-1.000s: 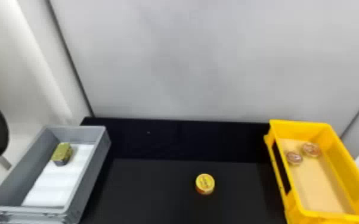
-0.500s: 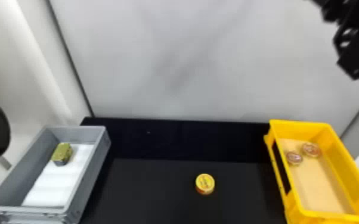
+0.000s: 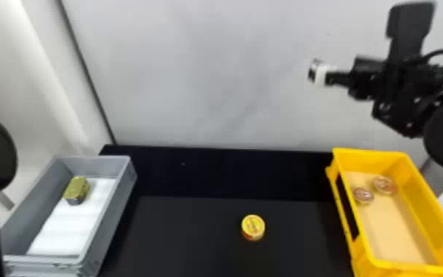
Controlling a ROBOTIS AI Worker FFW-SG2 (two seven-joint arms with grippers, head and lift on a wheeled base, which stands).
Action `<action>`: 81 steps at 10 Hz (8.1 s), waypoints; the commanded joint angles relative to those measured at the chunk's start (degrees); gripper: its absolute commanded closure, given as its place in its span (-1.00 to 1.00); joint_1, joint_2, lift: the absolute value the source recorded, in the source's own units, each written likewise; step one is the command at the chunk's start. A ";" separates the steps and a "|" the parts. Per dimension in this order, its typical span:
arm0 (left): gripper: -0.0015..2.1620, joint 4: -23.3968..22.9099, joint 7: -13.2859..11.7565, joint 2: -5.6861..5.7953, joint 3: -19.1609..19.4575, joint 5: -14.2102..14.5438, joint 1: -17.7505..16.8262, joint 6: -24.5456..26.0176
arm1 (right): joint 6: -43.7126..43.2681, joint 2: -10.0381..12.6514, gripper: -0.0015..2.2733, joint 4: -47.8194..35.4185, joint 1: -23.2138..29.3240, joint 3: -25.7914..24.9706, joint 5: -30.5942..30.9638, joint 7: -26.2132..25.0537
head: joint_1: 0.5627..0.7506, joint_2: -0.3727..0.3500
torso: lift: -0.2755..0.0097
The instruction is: Pick up the round yellow can and place it in the yellow rectangular box
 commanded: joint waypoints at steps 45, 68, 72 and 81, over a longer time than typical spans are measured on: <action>-0.87 1.76 -0.79 -0.96 -2.33 0.88 -1.44 -1.77 | -20.96 9.42 -0.29 51.83 2.99 13.34 33.83 48.05 | 0.07 0.18 | 0.91; -0.87 -1.40 -1.23 1.15 -0.31 0.17 -1.09 1.92 | -14.28 -2.71 -0.29 42.61 11.08 -21.65 36.74 41.54 | 0.07 0.18 | 0.91; -0.87 -1.40 -1.32 1.15 -0.31 0.17 -1.18 1.92 | -13.66 -2.71 -0.29 45.59 11.61 -21.65 35.33 41.37 | 0.07 0.18 | 0.91; -0.87 -1.49 -1.49 1.15 0.04 0.17 -1.00 1.92 | -8.91 -3.94 -0.72 18.00 13.98 -21.74 28.91 35.74 | 0.07 0.18 | 0.91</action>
